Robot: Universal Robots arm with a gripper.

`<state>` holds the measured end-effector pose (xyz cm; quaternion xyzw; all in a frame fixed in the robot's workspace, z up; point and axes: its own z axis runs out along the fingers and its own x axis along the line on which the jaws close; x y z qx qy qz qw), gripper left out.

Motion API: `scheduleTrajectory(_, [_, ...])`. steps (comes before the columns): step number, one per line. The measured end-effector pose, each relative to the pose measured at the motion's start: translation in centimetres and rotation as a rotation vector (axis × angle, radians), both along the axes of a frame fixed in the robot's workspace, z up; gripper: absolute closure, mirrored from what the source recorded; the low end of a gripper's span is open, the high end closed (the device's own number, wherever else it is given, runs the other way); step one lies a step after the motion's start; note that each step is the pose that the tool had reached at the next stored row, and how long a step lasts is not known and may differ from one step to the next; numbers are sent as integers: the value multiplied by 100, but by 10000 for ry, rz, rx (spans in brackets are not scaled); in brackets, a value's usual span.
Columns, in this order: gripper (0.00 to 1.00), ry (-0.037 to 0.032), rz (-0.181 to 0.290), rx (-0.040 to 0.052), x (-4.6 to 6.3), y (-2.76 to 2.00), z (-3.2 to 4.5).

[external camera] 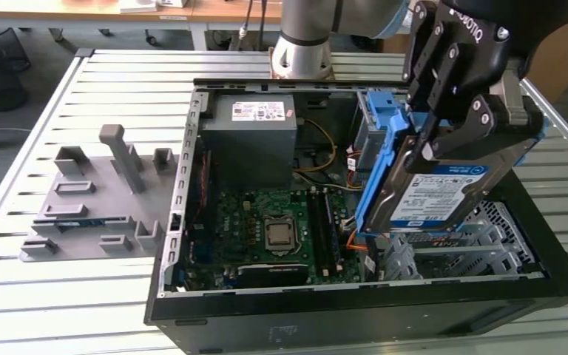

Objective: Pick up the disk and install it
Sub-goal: 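Insert the disk into the insertion slot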

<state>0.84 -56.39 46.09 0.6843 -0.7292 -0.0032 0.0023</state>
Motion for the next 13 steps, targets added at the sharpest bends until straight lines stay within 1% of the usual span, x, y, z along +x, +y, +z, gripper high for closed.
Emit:
scheduleTrajectory(8, [64,0,0,0,219,0,-22])
scheduleTrajectory(10, [64,0,1,-1,243,0,-24])
scheduleTrajectory(13, [64,0,-1,0,245,0,-25])
